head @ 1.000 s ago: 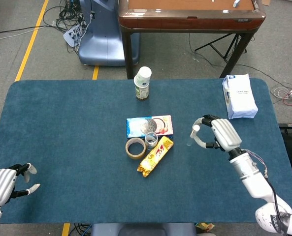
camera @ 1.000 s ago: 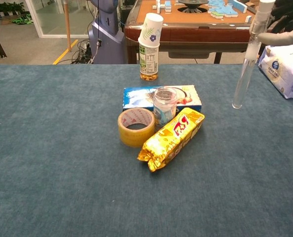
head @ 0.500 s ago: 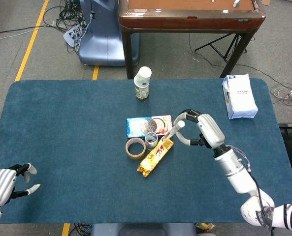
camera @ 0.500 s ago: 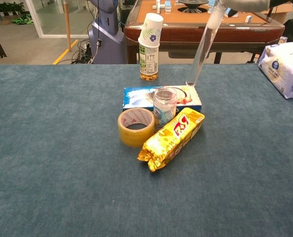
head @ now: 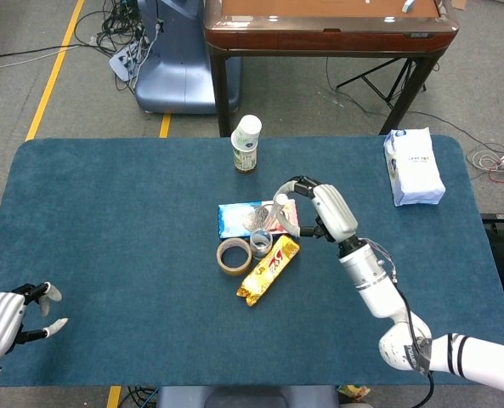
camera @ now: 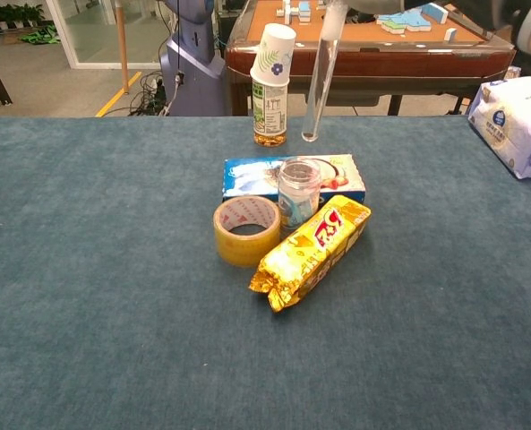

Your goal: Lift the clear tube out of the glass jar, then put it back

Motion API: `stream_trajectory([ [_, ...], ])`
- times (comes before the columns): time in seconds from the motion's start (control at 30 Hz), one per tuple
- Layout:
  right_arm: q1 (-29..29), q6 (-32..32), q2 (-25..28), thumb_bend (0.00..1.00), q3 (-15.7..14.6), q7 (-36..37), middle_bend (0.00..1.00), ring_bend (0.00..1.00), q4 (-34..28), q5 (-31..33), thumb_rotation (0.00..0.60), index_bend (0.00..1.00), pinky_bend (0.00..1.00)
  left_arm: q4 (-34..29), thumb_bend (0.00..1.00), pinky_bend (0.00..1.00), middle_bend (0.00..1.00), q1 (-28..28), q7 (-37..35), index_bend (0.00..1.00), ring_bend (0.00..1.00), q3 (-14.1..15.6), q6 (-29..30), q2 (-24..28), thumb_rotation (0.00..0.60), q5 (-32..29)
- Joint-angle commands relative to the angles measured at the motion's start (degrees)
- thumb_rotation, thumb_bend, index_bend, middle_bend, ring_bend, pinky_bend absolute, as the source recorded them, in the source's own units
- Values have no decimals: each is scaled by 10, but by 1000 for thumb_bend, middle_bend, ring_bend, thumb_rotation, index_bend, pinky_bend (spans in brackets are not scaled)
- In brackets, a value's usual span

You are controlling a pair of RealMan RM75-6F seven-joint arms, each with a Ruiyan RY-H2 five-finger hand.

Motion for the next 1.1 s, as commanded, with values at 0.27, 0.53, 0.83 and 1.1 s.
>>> stream_trajectory([
  [0.27,28,-17,-51,586,1,-11,501,304,47,16,600,673,318,3,143,696,699,2,-25,510,522,-2,4,9,600,-4],
  [0.53,28,-21,-63,586,-8,-9,501,304,62,18,600,673,318,3,143,696,699,3,-28,510,522,-1,5,11,600,-3],
  [0.83,24,-30,-72,586,-18,3,501,303,85,20,600,673,318,3,143,696,699,2,-25,510,522,-1,2,10,600,-4],
  [1.1,24,-45,-91,586,-32,12,488,300,120,20,600,673,318,3,143,696,699,3,-27,510,522,-2,3,10,600,-4],
])
